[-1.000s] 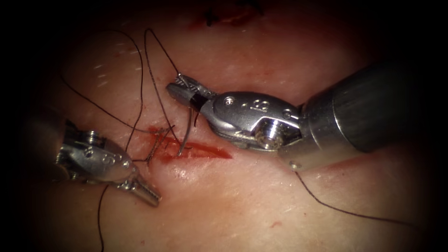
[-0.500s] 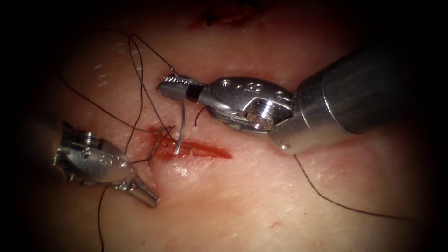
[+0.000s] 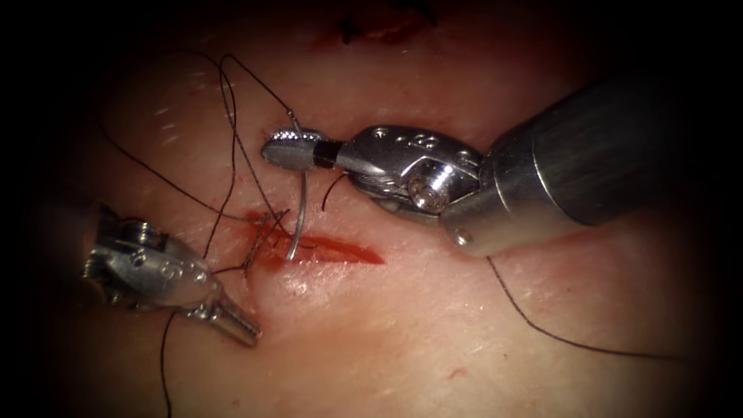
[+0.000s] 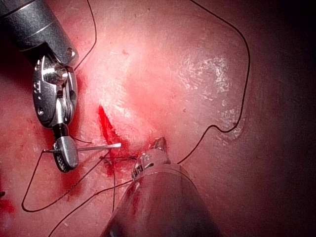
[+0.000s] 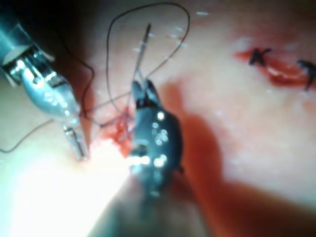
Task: Wound Closure
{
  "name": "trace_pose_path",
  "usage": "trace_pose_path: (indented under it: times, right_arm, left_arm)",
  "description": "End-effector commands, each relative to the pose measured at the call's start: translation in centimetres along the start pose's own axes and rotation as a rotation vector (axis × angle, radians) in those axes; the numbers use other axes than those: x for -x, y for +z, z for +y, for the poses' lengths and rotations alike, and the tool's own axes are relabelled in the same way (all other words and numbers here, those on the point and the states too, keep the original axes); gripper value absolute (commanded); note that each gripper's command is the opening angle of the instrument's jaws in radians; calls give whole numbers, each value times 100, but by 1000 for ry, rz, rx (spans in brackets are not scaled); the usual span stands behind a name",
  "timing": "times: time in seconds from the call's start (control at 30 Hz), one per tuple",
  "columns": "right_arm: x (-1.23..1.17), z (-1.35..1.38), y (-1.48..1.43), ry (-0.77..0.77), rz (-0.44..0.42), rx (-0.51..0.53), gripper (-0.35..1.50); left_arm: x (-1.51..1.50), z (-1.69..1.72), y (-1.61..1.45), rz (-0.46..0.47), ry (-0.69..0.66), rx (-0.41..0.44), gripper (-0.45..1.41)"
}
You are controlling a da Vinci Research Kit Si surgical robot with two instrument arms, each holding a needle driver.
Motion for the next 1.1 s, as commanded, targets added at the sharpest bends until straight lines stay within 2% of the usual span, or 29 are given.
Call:
trace_pose_path:
  times: [0.03,0.33,0.6,0.9,1.1]
  right_arm:
    - [10,-11,8,36,4,-9,-35]
    - [9,-10,2,182,47,-29,-35]
    - [10,-8,4,315,52,-41,-35]
    - [18,-9,16,429,61,-156,-35]
    - [28,-10,30,442,52,-201,-35]
  left_arm:
    - [-6,10,16,4,-2,6,19]
    - [-5,9,17,4,-1,5,19]
    - [0,10,20,2,3,3,19]
    - [15,10,18,-4,16,5,19]
    - [22,12,20,-6,22,4,17]
